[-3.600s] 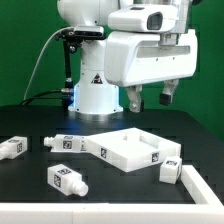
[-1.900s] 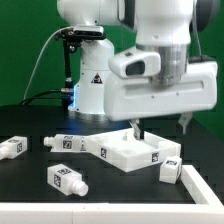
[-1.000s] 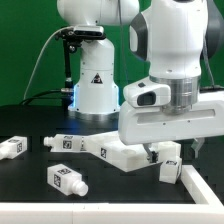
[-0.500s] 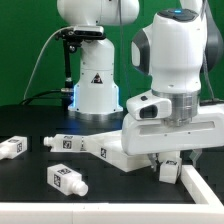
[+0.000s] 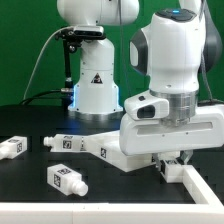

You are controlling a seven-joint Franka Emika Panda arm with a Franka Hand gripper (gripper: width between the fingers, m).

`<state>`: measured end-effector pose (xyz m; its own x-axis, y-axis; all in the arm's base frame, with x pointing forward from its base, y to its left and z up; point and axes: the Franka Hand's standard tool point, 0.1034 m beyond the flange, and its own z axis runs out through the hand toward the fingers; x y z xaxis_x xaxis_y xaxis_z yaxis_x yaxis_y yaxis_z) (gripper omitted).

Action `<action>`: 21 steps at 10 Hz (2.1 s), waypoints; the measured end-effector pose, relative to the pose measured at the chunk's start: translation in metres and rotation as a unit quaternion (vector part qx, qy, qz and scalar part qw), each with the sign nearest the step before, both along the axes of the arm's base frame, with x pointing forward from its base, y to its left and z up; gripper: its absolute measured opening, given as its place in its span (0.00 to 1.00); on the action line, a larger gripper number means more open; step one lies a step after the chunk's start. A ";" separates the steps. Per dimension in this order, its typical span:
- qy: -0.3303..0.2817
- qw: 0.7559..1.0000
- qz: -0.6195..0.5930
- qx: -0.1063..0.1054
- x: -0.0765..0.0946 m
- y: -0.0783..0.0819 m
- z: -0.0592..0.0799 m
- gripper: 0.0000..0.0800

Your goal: Assemble one leg

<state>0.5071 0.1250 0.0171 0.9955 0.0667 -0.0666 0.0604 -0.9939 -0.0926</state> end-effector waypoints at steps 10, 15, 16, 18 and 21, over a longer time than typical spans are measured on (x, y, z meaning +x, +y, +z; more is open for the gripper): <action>-0.014 0.997 0.074 0.002 0.014 -0.152 0.087 0.36; -0.010 0.998 0.061 0.005 0.007 -0.175 0.084 0.36; -0.012 0.999 0.045 0.001 -0.004 -0.203 0.077 0.36; -0.009 1.000 0.005 -0.008 -0.028 -0.243 0.050 0.36; -0.007 1.000 0.003 0.000 -0.026 -0.250 0.041 0.36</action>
Offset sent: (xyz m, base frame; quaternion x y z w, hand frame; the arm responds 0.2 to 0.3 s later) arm 0.0040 -0.0630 0.0672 0.0130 -0.0125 -0.0888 0.9959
